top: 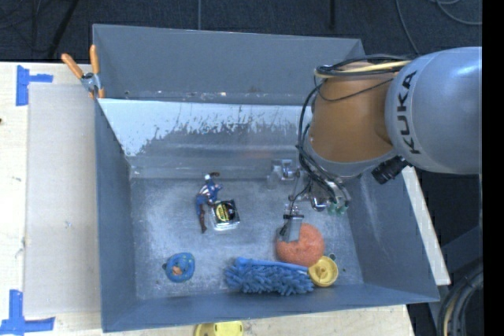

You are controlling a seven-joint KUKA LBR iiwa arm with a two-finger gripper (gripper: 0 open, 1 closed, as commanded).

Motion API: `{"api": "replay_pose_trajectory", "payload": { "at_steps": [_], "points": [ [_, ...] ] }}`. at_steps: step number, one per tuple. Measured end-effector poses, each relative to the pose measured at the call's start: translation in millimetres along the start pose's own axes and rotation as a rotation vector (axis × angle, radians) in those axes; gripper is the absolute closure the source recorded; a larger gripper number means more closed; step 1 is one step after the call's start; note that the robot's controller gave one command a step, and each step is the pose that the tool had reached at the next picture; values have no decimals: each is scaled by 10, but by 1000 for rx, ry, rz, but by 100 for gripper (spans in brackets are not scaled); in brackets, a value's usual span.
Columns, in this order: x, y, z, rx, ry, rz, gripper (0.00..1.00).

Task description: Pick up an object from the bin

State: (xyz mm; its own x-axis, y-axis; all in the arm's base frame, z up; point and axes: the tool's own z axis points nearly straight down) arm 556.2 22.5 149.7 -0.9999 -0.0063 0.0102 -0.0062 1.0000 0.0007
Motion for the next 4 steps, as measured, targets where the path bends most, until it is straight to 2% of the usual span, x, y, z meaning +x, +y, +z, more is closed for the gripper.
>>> {"api": "replay_pose_trajectory", "payload": {
  "at_steps": [1,2,3,4],
  "points": [
    [-16,-1,-45,0,-8,0,0],
    [86,86,455,1,-12,-69,0],
    [-28,491,692,2,-7,-133,0],
    [339,244,-88,1,-8,-73,100]
  ]
}}
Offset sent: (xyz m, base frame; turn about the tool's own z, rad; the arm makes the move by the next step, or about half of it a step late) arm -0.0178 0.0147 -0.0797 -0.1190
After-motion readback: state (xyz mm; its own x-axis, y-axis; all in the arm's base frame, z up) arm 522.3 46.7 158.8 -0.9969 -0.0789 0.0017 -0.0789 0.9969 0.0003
